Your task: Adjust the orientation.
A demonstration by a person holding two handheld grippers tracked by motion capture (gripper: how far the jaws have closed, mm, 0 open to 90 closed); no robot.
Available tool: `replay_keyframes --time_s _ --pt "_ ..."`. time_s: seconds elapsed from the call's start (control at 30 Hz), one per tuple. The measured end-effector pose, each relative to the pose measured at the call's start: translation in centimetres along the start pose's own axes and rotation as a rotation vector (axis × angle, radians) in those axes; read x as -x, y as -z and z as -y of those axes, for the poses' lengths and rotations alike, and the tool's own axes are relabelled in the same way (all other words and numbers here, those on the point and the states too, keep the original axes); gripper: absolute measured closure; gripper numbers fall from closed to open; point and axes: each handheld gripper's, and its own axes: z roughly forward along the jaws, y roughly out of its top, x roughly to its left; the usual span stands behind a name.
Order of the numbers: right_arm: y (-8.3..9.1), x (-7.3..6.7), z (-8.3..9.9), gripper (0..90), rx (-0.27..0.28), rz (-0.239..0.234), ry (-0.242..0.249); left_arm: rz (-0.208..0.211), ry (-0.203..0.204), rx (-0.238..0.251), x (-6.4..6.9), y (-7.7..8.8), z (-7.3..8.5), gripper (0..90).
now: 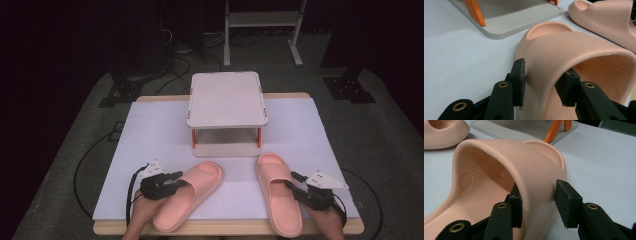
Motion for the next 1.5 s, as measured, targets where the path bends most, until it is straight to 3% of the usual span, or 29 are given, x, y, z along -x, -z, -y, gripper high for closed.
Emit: replay_keyframes --time_s 0.5,0.87,1.5 --pt "0.3 -0.2 -0.2 70.2 0.007 -0.029 0.002 -0.010 0.035 0.042 0.1 0.3 -0.1 66.8" --pt "0.5 -0.7 -0.5 75.4 0.006 -0.068 0.007 -0.005 0.010 0.027 0.8 0.1 -0.4 66.9" --pt "1.2 -0.7 -1.0 77.1 0.053 -0.094 -0.028 0.024 0.007 0.062 1.1 0.7 -0.8 68.8"
